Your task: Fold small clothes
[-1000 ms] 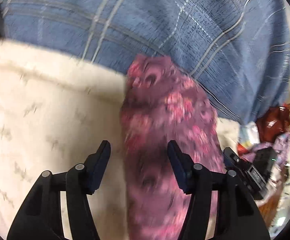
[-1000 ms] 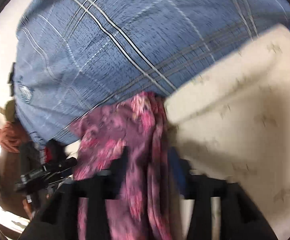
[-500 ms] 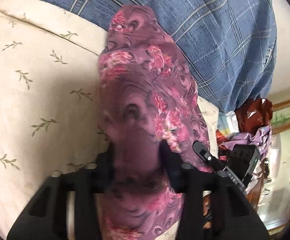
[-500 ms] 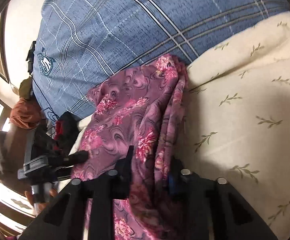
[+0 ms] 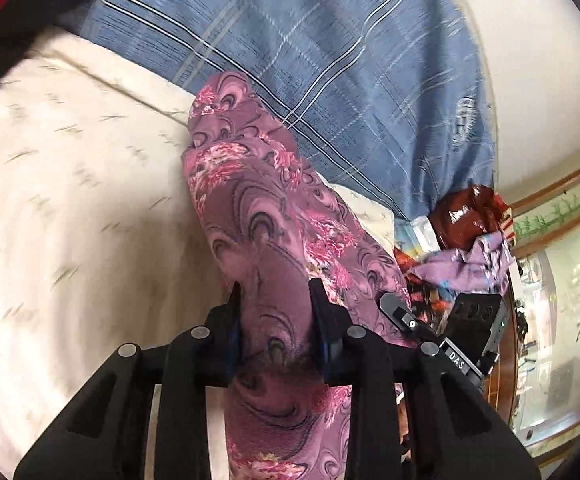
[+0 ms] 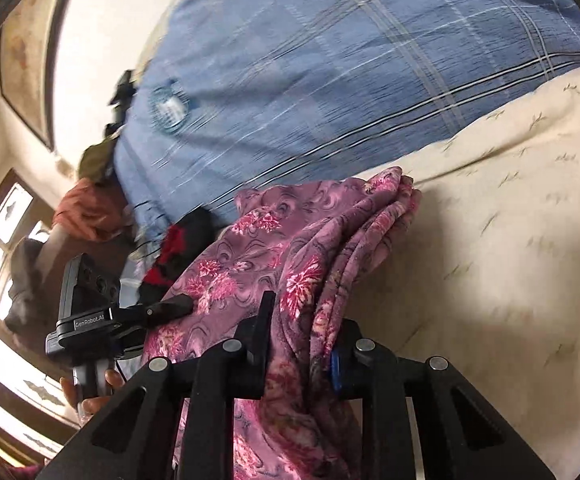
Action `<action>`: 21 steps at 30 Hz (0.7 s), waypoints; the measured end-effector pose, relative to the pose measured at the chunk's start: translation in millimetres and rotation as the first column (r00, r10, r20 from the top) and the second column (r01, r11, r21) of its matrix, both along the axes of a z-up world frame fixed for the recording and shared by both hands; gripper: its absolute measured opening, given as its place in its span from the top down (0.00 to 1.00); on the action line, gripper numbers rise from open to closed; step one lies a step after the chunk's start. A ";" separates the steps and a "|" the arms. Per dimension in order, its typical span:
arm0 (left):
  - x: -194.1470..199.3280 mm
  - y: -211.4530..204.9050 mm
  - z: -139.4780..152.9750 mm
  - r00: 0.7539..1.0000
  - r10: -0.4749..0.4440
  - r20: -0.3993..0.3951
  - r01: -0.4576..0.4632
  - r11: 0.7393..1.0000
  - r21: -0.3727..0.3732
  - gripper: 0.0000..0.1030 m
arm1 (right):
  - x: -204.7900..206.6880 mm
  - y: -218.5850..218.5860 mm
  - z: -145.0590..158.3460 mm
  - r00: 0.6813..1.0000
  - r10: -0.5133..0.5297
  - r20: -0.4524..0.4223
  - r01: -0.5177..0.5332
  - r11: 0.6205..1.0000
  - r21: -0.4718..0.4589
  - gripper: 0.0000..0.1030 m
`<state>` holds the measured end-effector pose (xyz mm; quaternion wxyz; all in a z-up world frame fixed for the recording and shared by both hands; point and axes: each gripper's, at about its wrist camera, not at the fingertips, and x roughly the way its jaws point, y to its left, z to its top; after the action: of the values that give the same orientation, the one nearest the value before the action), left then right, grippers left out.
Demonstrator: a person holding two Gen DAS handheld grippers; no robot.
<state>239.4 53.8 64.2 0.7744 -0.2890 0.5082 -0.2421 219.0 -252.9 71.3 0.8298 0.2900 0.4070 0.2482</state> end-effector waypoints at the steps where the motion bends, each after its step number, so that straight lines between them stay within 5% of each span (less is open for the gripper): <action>1: -15.1 8.7 1.6 1.000 -0.001 0.014 0.001 1.000 0.006 0.74 | -10.7 5.7 -0.1 1.000 0.010 0.003 -0.010 1.000 0.015 0.79; 7: -68.8 38.1 -26.8 1.000 -0.005 -0.022 0.006 0.998 0.061 0.74 | -64.9 31.1 -31.1 0.999 0.039 -0.038 -0.036 0.997 0.071 0.78; 10: -76.2 45.6 -57.8 0.997 0.002 -0.075 0.006 0.993 0.114 0.68 | -79.1 35.0 -56.8 0.996 0.021 -0.088 -0.022 1.000 -0.017 0.75; 12: -79.1 57.1 -69.8 0.995 0.013 -0.100 -0.007 0.998 0.055 0.63 | -82.8 31.5 -66.8 0.995 0.005 -0.101 -0.012 0.998 -0.067 0.66; 16: -74.3 72.2 -49.8 0.999 0.010 -0.052 -0.008 0.999 0.035 0.63 | -81.4 24.2 -44.7 0.995 -0.011 -0.096 -0.001 0.993 -0.117 0.58; 19: -51.4 76.9 -21.1 1.000 0.000 0.028 -0.002 0.998 0.062 0.43 | -73.6 10.9 -13.5 0.999 -0.049 -0.013 0.048 0.993 -0.108 0.55; 21: -24.5 72.0 -10.3 0.998 0.001 0.062 -0.008 0.994 0.112 0.38 | -60.1 10.7 -4.7 0.999 -0.049 0.006 0.050 0.993 -0.106 0.52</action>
<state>214.9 125.8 53.9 0.8052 -0.2388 0.4961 -0.2203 159.0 -242.2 66.6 0.8505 0.2551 0.4111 0.2060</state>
